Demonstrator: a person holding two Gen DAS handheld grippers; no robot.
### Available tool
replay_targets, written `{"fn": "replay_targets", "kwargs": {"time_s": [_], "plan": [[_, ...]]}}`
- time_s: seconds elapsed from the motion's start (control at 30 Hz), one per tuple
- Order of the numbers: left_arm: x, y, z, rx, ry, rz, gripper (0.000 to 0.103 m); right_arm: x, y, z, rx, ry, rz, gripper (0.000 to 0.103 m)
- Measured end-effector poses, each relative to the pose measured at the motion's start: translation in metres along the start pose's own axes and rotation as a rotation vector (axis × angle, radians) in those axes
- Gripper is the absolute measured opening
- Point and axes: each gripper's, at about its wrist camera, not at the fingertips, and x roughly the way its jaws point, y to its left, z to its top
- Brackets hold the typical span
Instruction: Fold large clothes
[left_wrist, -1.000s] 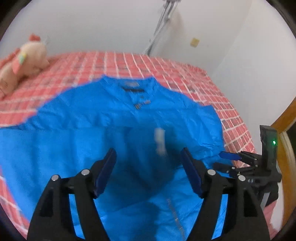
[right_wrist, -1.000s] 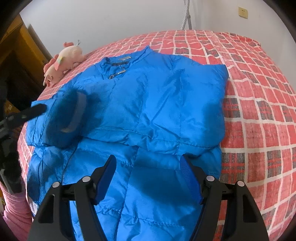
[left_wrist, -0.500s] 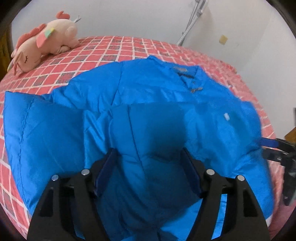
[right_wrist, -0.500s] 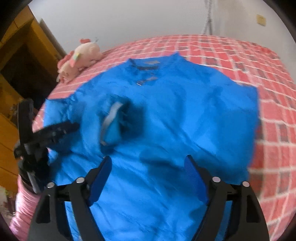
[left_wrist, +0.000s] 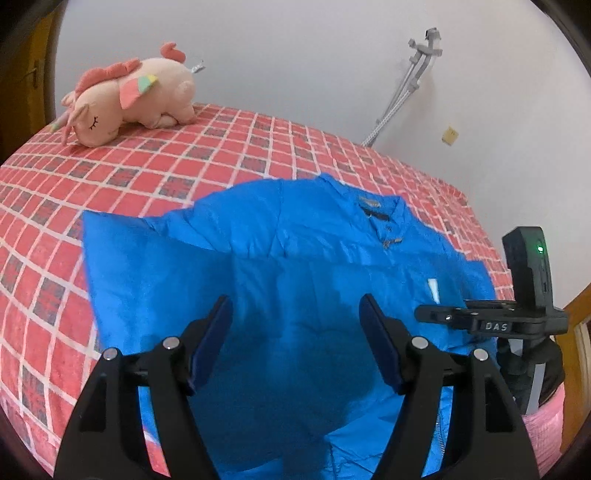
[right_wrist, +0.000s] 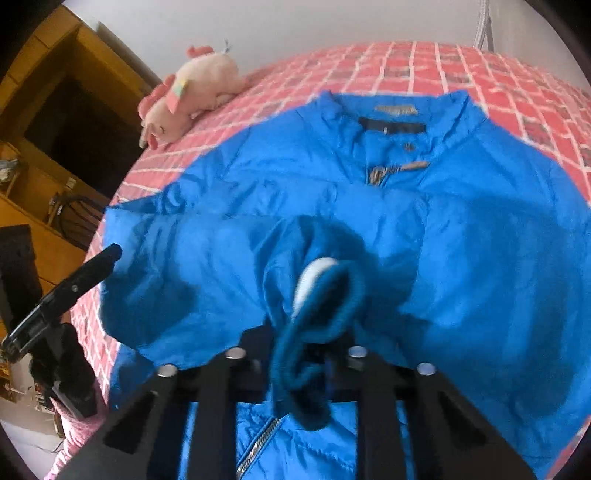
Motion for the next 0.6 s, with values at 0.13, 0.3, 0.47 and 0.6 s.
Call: {"fn": "replay_targets", "kwargs": {"time_s": [0.13,0.3,0.47,0.6], "plan": [[-0.008,-0.005,0.003,0.022,-0.03,-0.012,0.07,-0.048,-0.031,-0.007,0.049,-0.106,-0.077,0.017],[0.01,-0.016,0.006,0.069,0.014,0.028,0.069,-0.093,-0.074,-0.019,0.124,-0.177,-0.16,0.017],[0.063,-0.02,0.009,0.097,0.156,0.062,0.063,-0.105,-0.106,-0.028,0.191,-0.18,-0.169,0.017],[0.083,-0.018,0.007,0.118,0.184,0.092,0.063,-0.082,-0.12,-0.031,0.212,-0.127,-0.195,0.018]]}}
